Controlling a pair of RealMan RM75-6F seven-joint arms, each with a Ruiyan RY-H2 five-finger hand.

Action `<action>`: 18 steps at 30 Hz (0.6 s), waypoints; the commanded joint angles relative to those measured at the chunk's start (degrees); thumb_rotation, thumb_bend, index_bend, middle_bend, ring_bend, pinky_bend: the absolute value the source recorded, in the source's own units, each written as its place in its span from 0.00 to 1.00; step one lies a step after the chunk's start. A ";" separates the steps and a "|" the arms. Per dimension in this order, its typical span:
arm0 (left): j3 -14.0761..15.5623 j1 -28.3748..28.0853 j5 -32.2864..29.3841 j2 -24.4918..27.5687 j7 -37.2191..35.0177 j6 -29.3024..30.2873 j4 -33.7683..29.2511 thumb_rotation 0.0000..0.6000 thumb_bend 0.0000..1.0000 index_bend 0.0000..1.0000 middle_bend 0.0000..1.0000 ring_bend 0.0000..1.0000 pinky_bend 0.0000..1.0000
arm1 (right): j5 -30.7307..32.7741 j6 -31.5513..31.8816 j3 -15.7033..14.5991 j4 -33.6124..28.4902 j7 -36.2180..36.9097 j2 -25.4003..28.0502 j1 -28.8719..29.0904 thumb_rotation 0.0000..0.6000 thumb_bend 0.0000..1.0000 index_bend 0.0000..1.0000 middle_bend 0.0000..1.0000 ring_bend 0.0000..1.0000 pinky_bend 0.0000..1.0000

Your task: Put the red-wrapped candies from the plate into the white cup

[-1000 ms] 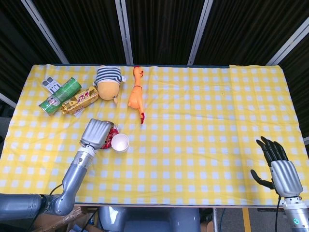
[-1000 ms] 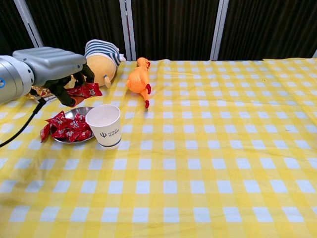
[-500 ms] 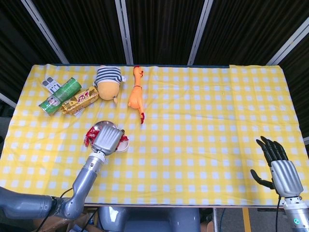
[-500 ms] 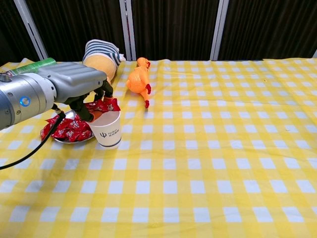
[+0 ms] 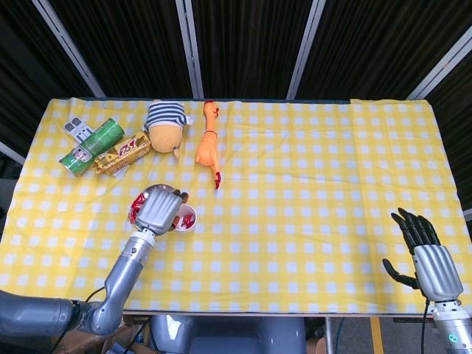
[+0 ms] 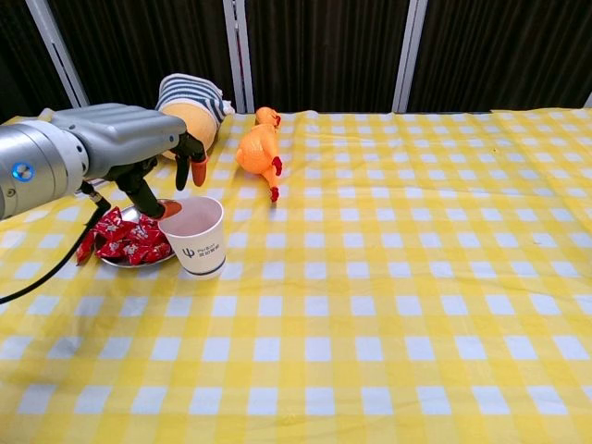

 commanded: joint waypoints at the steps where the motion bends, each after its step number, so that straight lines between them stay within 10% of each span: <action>1: -0.12 0.36 0.34 0.74 -0.73 0.31 -0.45 1.00 0.39 0.34 0.35 0.83 0.90 | 0.01 0.02 0.03 0.01 -0.01 0.00 0.01 1.00 0.39 0.00 0.00 0.00 0.00; 18: 1.95 2.29 -7.33 4.65 -1.04 -2.07 3.29 1.00 0.22 0.22 0.23 0.83 0.90 | 0.11 -0.18 -0.01 -0.05 -0.27 -0.09 0.04 1.00 0.39 0.00 0.00 0.00 0.00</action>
